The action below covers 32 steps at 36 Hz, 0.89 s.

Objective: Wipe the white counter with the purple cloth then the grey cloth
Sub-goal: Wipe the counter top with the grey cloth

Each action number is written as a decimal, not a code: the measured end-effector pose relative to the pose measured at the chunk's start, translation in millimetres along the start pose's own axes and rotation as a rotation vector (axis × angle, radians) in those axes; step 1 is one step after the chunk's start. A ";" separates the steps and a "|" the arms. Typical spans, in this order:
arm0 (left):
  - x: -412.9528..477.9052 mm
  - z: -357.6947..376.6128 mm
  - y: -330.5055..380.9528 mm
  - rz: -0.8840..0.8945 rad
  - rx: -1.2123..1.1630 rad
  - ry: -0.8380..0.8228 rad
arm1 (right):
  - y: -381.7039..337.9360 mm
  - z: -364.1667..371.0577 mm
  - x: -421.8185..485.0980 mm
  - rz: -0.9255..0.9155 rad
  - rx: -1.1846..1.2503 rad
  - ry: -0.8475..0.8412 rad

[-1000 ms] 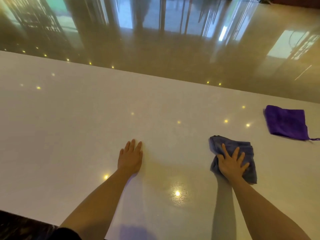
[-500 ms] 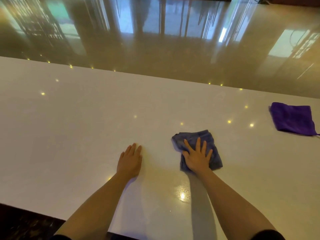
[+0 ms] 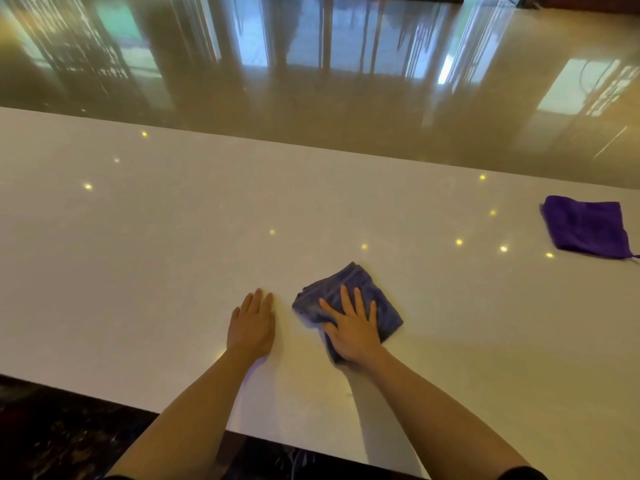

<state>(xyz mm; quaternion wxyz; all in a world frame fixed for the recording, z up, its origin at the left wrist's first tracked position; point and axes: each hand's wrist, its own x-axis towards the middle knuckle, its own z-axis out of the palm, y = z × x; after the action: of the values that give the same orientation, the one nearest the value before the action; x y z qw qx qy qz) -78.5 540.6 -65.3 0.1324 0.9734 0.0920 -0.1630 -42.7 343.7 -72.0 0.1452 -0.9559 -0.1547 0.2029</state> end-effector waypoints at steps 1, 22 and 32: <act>-0.8 1.1 0.9 0.004 0.003 0.003 | -0.8 1.8 -4.6 -0.015 0.001 -0.001; -6.9 12.2 58.3 0.132 0.012 -0.009 | 31.1 19.2 -124.6 -0.118 -0.354 0.158; -1.1 18.0 72.3 0.076 0.026 0.000 | 98.8 -7.7 -158.3 -0.013 -0.139 0.284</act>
<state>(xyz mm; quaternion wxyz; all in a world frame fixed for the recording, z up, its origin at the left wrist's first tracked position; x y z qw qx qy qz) -68.7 466.7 -64.9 0.1261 0.9778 0.0528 -0.1589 -153.6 196.0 -44.6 0.1003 -0.9818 -0.1523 0.0534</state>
